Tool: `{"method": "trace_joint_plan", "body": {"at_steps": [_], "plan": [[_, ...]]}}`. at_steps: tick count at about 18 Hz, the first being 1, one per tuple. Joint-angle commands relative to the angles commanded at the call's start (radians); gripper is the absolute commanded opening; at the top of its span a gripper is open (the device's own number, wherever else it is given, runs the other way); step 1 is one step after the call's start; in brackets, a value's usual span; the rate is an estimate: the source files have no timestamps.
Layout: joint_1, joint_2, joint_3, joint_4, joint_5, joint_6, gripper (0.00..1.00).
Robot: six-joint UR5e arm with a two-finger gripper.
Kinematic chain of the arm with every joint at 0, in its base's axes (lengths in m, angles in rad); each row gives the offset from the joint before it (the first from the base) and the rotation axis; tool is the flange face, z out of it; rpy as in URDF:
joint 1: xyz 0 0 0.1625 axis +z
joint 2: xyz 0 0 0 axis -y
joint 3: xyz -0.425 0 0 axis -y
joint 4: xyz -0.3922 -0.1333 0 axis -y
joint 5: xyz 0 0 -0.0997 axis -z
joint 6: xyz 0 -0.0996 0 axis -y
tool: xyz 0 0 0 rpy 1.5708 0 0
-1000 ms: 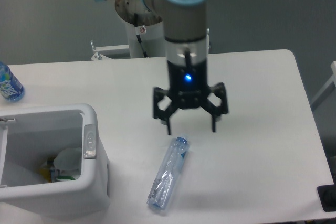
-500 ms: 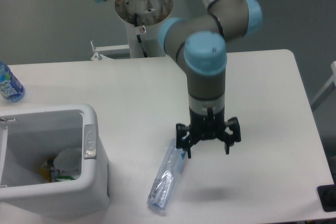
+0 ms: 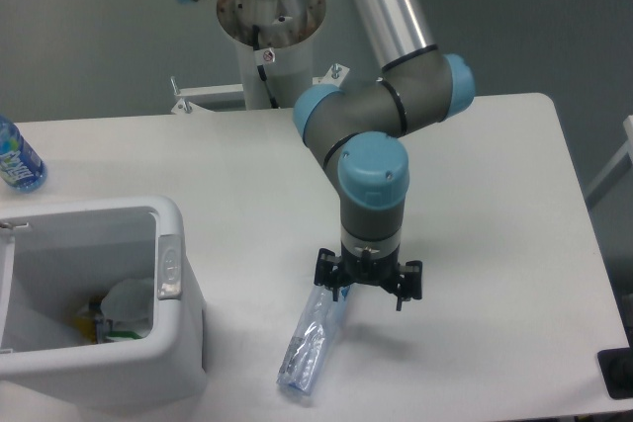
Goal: Place the trash in the trash can
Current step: 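Move the gripper over the clear water bottle and lower it, then close the gripper around the bottle's neck end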
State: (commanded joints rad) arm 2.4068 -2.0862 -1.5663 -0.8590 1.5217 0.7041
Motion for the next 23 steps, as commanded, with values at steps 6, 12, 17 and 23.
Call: {"method": "trace_joint_plan", "body": {"at_steps": [6,12,17,23], "plan": [[0.009,-0.009,0.029,-0.002,-0.018,-0.009,1.00],[0.000,-0.024,0.020,-0.002,-0.020,-0.015,1.00],[-0.025,-0.052,0.020,-0.002,-0.021,-0.021,1.00],[-0.067,-0.054,0.008,-0.002,-0.025,-0.020,1.00]]}}
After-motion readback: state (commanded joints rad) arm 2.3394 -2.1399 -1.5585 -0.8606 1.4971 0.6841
